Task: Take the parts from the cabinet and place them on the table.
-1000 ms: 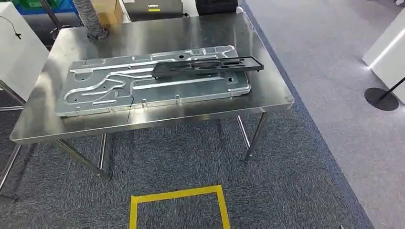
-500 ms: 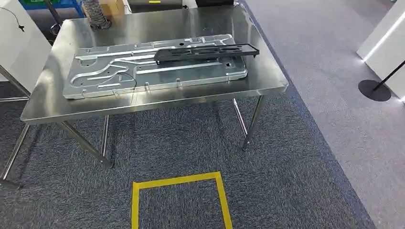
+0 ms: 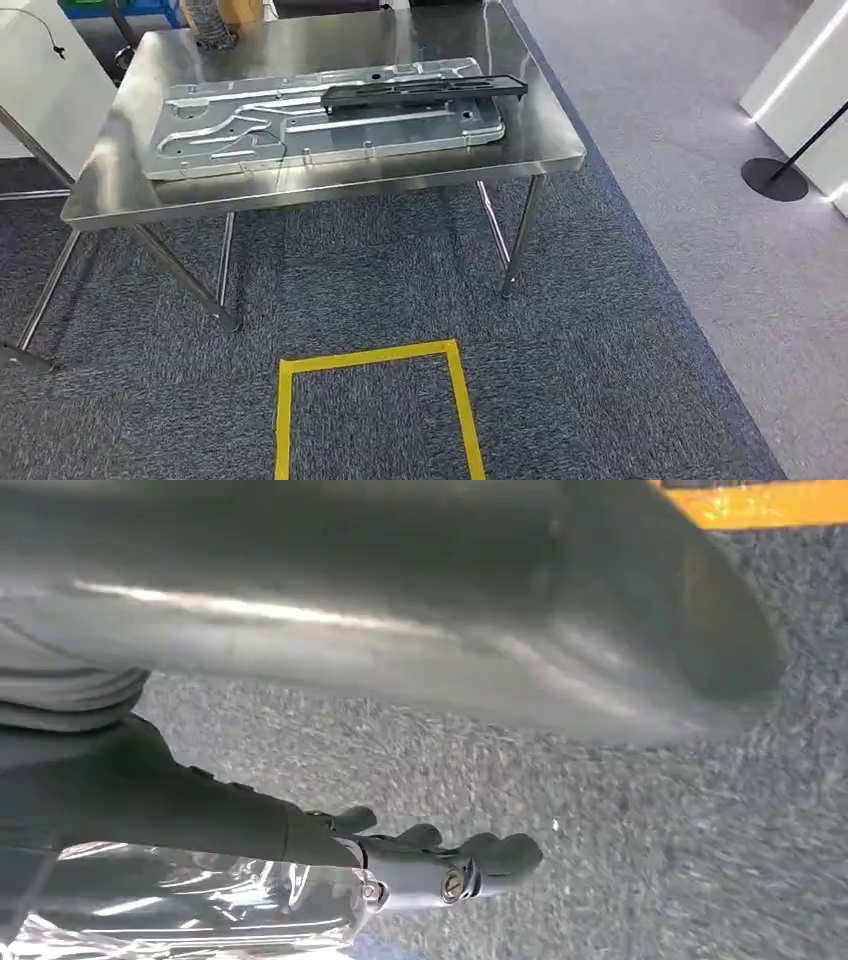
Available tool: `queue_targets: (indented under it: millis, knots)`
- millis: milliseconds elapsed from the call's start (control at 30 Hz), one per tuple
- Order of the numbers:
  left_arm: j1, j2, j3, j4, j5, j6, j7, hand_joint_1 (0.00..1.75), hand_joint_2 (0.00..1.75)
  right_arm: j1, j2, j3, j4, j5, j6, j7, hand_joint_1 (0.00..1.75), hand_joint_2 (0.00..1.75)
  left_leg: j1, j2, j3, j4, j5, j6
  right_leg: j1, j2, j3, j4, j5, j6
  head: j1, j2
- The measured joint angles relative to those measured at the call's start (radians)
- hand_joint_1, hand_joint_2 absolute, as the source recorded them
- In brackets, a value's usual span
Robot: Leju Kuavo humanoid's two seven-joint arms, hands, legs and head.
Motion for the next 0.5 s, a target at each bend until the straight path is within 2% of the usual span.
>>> queue_targets:
  millis: [67,100,133,167,200,233,267,300,333,367,400,433,467,500]
  knots:
    - [0.001,0.0,0.0,0.0,-0.005,0.0,0.001,0.0,0.0,-0.003,0.002,0.003,0.002,0.0,0.0,0.0,0.0,0.0,-0.007,0.0,-0.009,0.001,0.012,0.014,-0.005,-0.001,-0.002,-0.007,0.018,0.013,0.0,0.0]
    - [0.003,-0.001,0.0,0.0,-0.006,0.0,0.002,0.0,0.0,0.001,0.002,0.003,0.004,0.0,0.002,0.0,0.0,0.0,0.003,0.003,-0.018,-0.008,0.029,0.022,-0.002,0.001,-0.006,-0.005,0.019,0.02,0.0,0.0]
    - [0.001,-0.002,0.0,0.0,-0.007,0.0,0.003,0.0,0.0,0.0,0.003,0.003,0.005,0.0,0.005,0.0,0.0,0.0,0.002,0.009,-0.033,-0.008,0.042,0.03,-0.007,0.005,-0.02,0.015,-0.021,0.023,0.0,0.0]
    - [0.0,-0.002,0.0,0.0,-0.008,-0.002,0.003,0.0,0.0,0.001,0.005,0.004,0.007,0.001,0.015,0.0,0.0,0.0,0.002,0.008,-0.048,-0.008,0.054,0.039,-0.008,0.006,-0.036,0.064,-0.091,0.022,0.0,0.0]
    - [0.0,-0.002,0.0,0.0,-0.01,-0.003,0.003,0.0,0.0,0.002,0.007,0.005,0.008,0.002,0.02,0.0,0.0,0.0,0.0,0.008,-0.064,-0.008,0.066,0.041,-0.009,0.006,-0.055,0.138,-0.158,0.025,0.0,0.0]
    - [0.001,-0.002,0.0,0.0,-0.011,-0.003,0.003,0.0,0.0,0.001,0.008,0.005,0.009,0.002,0.023,0.0,0.0,0.0,-0.002,0.009,-0.081,-0.006,0.079,0.041,-0.009,0.006,-0.073,0.219,-0.207,0.027,0.0,0.0]
    - [0.001,-0.002,0.0,0.0,-0.011,-0.003,0.003,0.0,0.0,0.001,0.008,0.006,0.01,0.002,0.025,0.0,0.0,0.0,-0.003,0.01,-0.098,-0.002,0.089,0.04,-0.009,0.006,-0.083,0.281,-0.223,0.029,0.0,0.0]
    - [0.001,-0.002,0.0,0.0,-0.014,-0.003,0.003,0.0,0.0,0.001,0.008,0.008,0.01,0.002,0.032,0.003,0.0,0.0,-0.004,0.011,-0.118,0.003,0.1,0.038,-0.009,0.006,-0.077,0.311,-0.205,0.031,0.0,0.0]
    - [0.001,-0.002,-0.001,0.0,-0.015,-0.004,0.003,0.0,0.0,0.0,0.008,0.009,0.011,0.003,0.04,0.01,0.0,0.0,-0.003,0.011,-0.133,0.011,0.107,0.037,-0.009,0.006,-0.056,0.302,-0.169,0.031,0.0,0.0]
    - [0.001,-0.002,-0.001,0.0,-0.017,-0.005,0.003,0.0,0.0,0.0,0.008,0.009,0.012,0.005,0.05,0.019,0.0,0.0,-0.002,0.011,-0.155,0.022,0.114,0.033,-0.009,0.005,-0.007,0.246,-0.12,0.031,0.0,0.0]
    - [0.001,-0.003,-0.001,0.0,-0.018,-0.006,0.003,0.0,0.0,0.0,0.008,0.009,0.012,0.005,0.061,0.027,0.0,0.0,-0.001,0.011,-0.171,0.033,0.119,0.03,-0.01,0.005,0.05,0.169,-0.095,0.03,0.0,0.0]
    - [0.0,-0.003,-0.002,0.0,-0.021,-0.008,0.003,0.0,0.0,-0.003,0.009,0.009,0.013,0.005,0.076,0.043,0.0,0.0,-0.001,0.01,-0.184,0.047,0.123,0.025,-0.011,0.005,0.118,0.072,-0.102,0.028,0.0,0.0]
    - [0.0,-0.003,-0.002,0.0,-0.032,-0.013,0.006,0.0,0.0,-0.007,0.009,0.009,0.013,-0.003,0.113,0.078,0.0,0.0,-0.007,0.01,-0.198,0.063,0.125,0.021,-0.004,0.006,0.165,-0.011,-0.136,0.023,0.0,0.0]
    - [0.0,-0.003,-0.003,0.0,-0.039,-0.017,0.01,0.0,0.0,-0.009,0.01,0.009,0.014,-0.01,0.147,0.113,0.0,0.0,-0.007,0.011,-0.202,0.066,0.131,0.014,-0.004,0.007,0.169,-0.026,-0.152,0.014,0.0,0.0]
